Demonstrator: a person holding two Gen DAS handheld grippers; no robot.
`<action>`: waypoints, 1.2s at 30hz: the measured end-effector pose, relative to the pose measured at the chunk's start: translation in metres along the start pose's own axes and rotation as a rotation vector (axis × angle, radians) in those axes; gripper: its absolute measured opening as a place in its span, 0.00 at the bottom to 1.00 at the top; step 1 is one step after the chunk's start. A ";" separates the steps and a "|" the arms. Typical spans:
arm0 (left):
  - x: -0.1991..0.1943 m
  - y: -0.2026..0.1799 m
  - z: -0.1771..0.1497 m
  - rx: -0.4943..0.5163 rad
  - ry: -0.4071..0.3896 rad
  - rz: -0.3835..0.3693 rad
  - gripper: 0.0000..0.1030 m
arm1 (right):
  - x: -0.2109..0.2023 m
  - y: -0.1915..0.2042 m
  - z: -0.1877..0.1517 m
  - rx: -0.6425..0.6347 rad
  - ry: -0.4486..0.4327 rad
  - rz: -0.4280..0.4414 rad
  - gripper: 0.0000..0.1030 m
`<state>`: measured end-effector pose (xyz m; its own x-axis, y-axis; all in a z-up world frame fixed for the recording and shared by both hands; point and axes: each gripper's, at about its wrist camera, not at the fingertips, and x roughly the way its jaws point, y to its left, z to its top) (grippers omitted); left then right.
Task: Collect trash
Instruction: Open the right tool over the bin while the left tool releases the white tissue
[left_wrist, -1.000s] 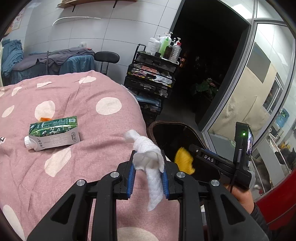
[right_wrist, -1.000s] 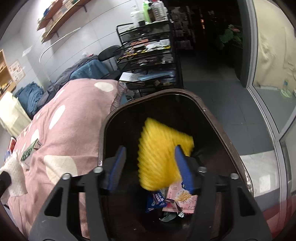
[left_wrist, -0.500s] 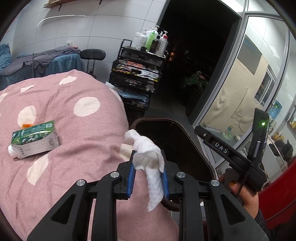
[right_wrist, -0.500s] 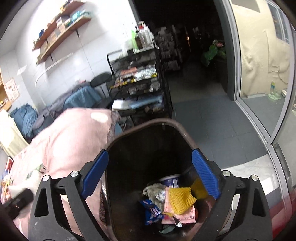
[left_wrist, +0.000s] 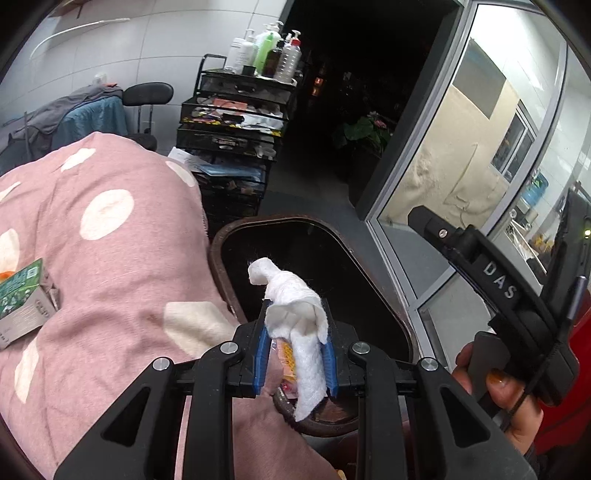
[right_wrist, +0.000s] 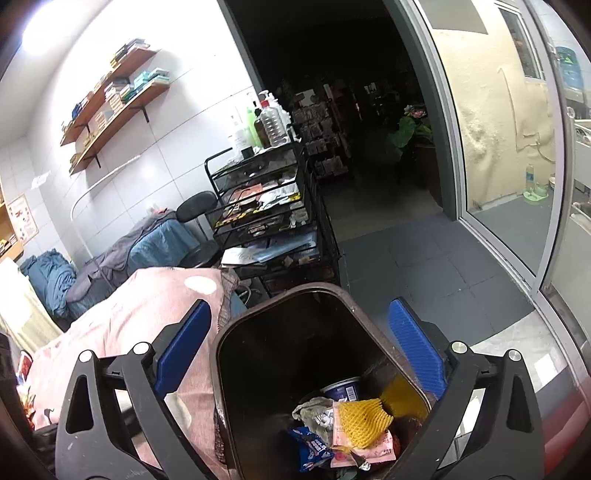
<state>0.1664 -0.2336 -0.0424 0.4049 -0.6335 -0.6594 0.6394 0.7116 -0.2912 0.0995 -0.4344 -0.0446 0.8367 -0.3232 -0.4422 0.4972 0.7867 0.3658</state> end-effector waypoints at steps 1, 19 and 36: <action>0.004 -0.001 0.001 -0.003 0.011 -0.007 0.23 | -0.001 -0.001 0.001 0.002 -0.003 -0.001 0.93; 0.056 -0.022 0.015 0.069 0.128 -0.021 0.51 | -0.008 -0.012 0.006 0.053 -0.027 -0.027 0.94; 0.041 -0.017 0.016 0.099 0.061 0.016 0.86 | -0.008 -0.013 0.005 0.057 -0.024 0.002 0.95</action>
<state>0.1826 -0.2765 -0.0532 0.3768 -0.6001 -0.7056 0.6956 0.6863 -0.2122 0.0877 -0.4446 -0.0411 0.8426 -0.3349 -0.4217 0.5074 0.7561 0.4133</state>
